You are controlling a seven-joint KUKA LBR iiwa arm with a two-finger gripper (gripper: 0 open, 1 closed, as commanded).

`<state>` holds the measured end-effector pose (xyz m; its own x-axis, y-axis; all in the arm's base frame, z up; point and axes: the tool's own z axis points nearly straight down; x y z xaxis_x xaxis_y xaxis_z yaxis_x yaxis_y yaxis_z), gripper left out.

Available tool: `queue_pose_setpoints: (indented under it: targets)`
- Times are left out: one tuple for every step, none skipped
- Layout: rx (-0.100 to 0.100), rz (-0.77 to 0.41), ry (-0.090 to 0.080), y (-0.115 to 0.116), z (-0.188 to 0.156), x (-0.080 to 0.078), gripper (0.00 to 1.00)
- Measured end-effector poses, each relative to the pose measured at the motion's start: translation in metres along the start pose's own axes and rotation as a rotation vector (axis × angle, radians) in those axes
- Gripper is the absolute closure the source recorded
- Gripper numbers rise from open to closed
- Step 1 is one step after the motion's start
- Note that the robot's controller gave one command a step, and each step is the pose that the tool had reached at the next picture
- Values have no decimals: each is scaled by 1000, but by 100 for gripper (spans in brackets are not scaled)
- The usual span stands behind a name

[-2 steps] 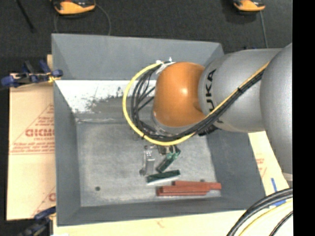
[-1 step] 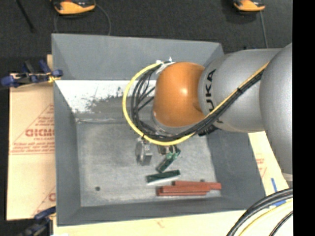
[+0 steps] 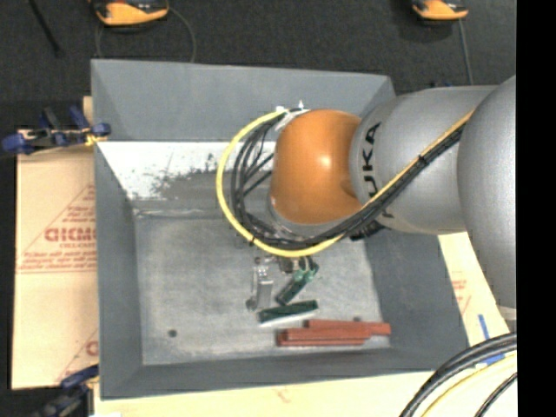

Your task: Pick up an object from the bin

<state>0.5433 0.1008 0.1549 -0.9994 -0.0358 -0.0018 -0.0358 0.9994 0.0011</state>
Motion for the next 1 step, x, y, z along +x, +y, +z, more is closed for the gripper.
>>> queue_pose_setpoints:
  targets:
    - [2, -114, 4, -78, 87, -48, 0]
